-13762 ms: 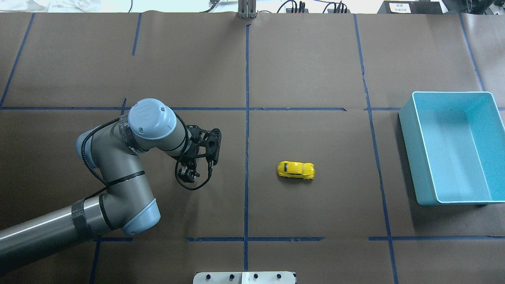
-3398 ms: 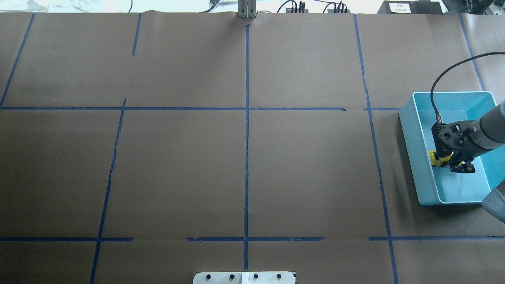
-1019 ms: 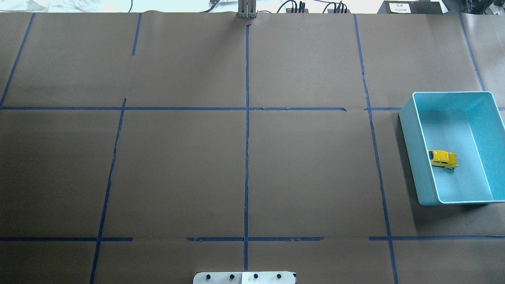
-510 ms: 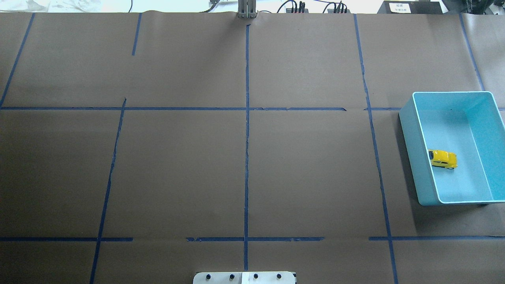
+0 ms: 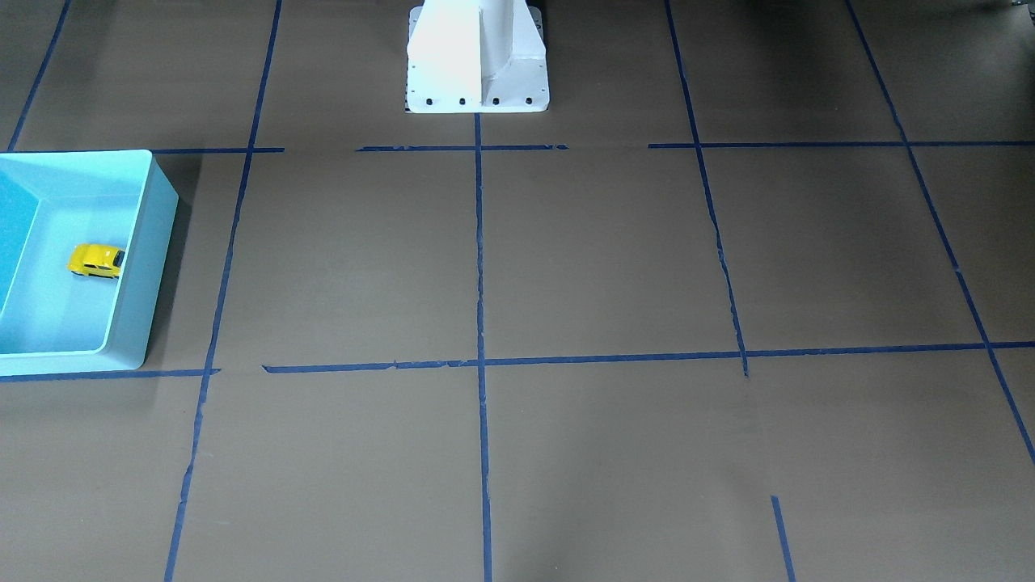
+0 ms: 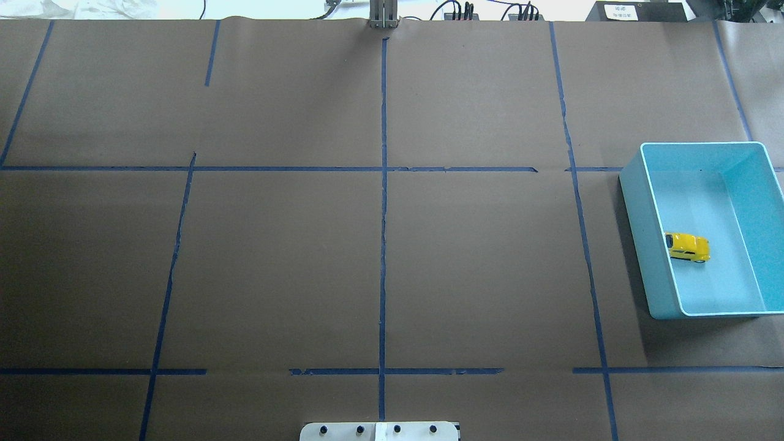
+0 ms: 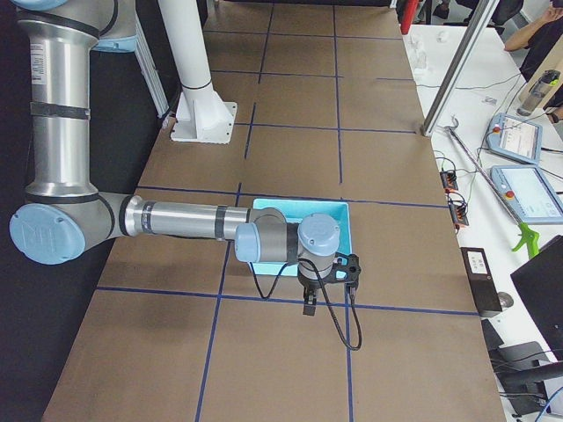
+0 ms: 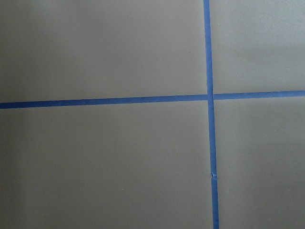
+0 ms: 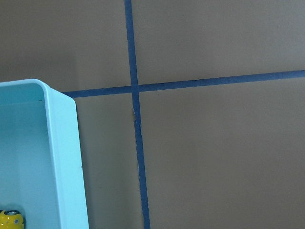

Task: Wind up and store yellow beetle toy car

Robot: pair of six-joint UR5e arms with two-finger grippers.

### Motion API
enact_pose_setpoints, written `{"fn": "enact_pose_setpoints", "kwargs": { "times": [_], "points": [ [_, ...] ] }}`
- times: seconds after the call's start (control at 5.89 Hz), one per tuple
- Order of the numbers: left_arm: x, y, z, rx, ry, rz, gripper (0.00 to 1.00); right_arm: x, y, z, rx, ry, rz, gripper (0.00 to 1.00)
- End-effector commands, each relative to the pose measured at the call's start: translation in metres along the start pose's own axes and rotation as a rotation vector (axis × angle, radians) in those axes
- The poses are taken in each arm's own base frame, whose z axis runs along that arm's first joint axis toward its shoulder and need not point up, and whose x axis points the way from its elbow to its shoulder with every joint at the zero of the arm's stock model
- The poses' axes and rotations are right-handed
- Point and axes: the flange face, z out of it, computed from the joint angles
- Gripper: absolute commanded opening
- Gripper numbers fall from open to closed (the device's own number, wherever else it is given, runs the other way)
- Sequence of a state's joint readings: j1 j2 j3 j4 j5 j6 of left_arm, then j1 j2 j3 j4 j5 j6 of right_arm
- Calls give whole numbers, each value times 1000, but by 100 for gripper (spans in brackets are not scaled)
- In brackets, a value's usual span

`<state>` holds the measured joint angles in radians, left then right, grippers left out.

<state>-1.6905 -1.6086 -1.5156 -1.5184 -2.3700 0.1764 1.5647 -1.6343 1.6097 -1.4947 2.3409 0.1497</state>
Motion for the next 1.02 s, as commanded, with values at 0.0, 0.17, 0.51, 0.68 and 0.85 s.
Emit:
{"fn": "enact_pose_setpoints", "kwargs": {
  "times": [0.0,0.17,0.51,0.68,0.85],
  "points": [
    [0,1,0,0,2,-1,100,-17,-5,-16,12,-13,76,100],
    [2,0,-2,4,1,2,100,-27,-8,-25,7,-8,86,100],
    [3,-1,-2,4,1,6,100,-26,-5,-27,9,2,72,100],
    [0,2,1,-1,2,-7,100,-25,-3,-25,7,2,55,100],
    [0,1,1,-1,0,-6,100,-23,-3,-24,8,10,33,100]
  ]
}}
